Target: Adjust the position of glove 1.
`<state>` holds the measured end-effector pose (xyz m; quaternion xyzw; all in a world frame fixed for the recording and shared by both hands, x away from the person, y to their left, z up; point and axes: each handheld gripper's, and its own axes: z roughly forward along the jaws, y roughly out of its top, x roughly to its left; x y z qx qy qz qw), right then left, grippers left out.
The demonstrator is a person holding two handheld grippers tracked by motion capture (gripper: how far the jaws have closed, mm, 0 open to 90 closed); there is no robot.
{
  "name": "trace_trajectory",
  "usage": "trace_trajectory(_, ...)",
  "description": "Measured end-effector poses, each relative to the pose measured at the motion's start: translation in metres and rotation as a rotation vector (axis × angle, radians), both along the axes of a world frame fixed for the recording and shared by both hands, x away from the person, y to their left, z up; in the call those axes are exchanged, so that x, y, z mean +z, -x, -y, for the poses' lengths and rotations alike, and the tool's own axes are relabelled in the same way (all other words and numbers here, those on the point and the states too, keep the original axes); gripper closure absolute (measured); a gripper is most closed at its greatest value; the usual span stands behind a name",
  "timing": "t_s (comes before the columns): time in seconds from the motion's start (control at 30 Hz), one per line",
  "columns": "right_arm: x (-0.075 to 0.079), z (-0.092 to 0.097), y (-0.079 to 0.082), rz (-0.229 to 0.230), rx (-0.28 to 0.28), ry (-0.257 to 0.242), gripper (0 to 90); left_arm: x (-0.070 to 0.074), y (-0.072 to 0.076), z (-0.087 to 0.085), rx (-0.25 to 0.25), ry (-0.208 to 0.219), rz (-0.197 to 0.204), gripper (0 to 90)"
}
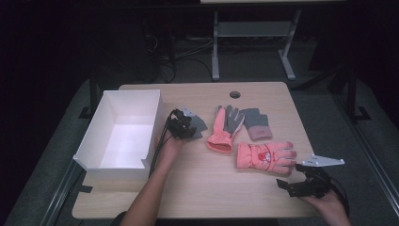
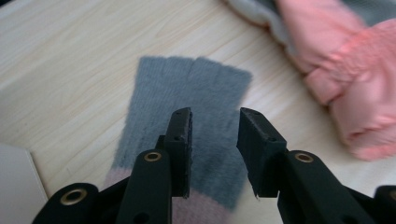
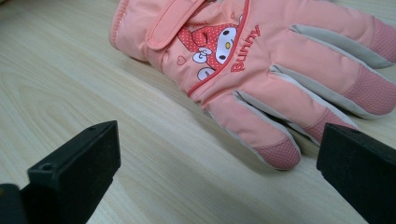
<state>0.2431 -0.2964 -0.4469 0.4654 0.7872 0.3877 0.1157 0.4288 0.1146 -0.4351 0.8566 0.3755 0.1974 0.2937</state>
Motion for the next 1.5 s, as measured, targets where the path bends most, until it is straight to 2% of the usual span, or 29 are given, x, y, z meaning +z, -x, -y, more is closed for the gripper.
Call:
trace_trajectory(0.17,0.0,0.0,-0.001,0.003,0.003,-0.001,0.0,-0.006,-0.006,0.0,0.018,-0.012,-0.005,63.0)
trace_trajectory(0.2,-0.001,0.0,-0.001,0.002,0.007,0.001,0.0,-0.01,-0.009,0.0,0.033,-0.03,-0.021,62.9)
trace_trajectory(0.3,-0.001,-0.001,-0.001,0.003,0.008,-0.001,0.0,-0.015,-0.012,-0.001,0.041,-0.033,-0.038,62.9)
trace_trajectory(0.43,0.0,0.0,-0.001,0.003,0.004,-0.007,0.0,-0.021,-0.013,-0.003,0.066,0.019,-0.067,67.7)
trace_trajectory(0.6,0.0,0.0,-0.001,0.003,0.008,-0.007,0.0,-0.021,-0.013,-0.001,0.058,0.027,-0.085,83.5)
trace_trajectory(0.7,0.0,-0.001,-0.001,0.005,0.009,-0.005,0.0,-0.02,-0.013,-0.002,0.065,0.039,-0.094,85.9)
trace_trajectory(0.77,-0.001,-0.001,-0.001,0.012,0.014,-0.005,0.0,-0.019,-0.013,-0.003,0.059,0.056,-0.111,86.5)
trace_trajectory(0.8,-0.001,-0.001,-0.001,0.013,0.014,-0.006,0.0,-0.018,-0.013,-0.004,0.05,0.081,-0.125,86.6)
trace_trajectory(0.83,0.0,-0.001,-0.001,0.009,0.012,-0.011,0.0,-0.018,-0.013,-0.004,0.05,0.081,-0.125,86.7)
trace_trajectory(1.0,0.0,-0.002,-0.002,0.006,0.018,-0.011,0.0,-0.009,-0.01,-0.005,0.054,0.1,-0.108,86.9)
trace_trajectory(1.23,0.001,-0.002,-0.001,0.017,0.022,-0.015,0.0,0.015,0.001,-0.006,0.045,0.166,-0.078,86.9)
trace_trajectory(1.43,0.002,-0.001,-0.001,0.023,0.025,-0.015,0.0,0.032,0.012,-0.003,0.01,0.166,-0.073,86.9)
trace_trajectory(1.5,0.002,-0.001,-0.001,0.026,0.028,-0.014,0.0,0.033,0.014,-0.002,0.005,0.165,-0.072,86.9)
